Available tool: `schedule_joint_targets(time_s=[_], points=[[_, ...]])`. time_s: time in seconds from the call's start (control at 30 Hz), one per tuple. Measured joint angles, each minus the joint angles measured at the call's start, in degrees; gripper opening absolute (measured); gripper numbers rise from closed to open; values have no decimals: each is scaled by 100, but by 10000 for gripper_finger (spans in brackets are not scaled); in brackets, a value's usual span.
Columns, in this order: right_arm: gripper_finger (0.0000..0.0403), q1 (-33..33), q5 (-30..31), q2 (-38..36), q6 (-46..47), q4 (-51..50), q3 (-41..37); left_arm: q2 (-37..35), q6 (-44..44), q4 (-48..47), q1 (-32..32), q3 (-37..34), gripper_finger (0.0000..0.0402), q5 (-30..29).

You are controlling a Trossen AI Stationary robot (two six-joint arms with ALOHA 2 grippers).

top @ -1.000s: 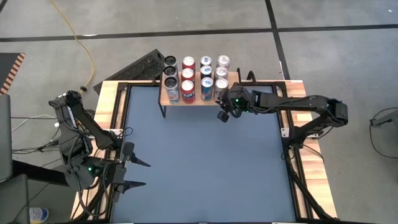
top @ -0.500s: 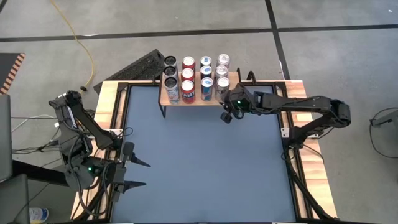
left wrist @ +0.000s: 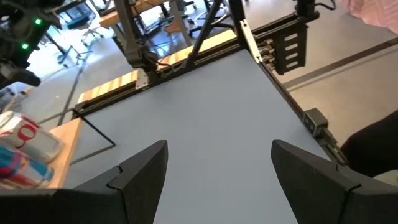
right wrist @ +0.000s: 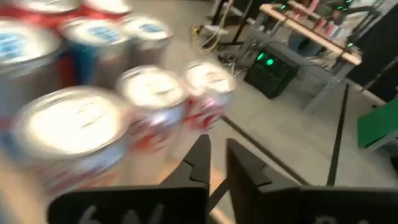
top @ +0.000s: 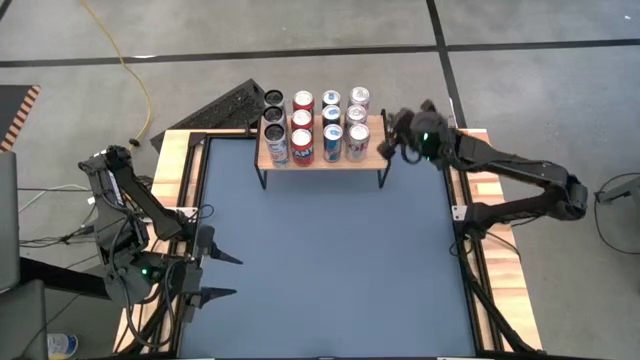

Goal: Place canned beverage on shelf
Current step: Adjust the white soda can

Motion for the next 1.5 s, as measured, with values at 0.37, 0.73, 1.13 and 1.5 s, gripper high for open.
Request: schedule_joint_targets(time_s=[0.37, 0.73, 1.13, 1.5], points=[[1, -2116, -2717, 791, 438, 1324, 0, 0, 2, 0, 1, 0, 275, -186], [0, -2757, -3772, 1623, 1070, 2097, 0, 0, 63, 0, 222, 0, 275, -172], [0, -2561, -4377, 2276, 1145, 1912, 646, 0, 67, -4, 241, 0, 275, -145], [0, -2523, -4366, 2305, 1058, 1877, 678, 0, 68, -9, 242, 0, 275, -143]])
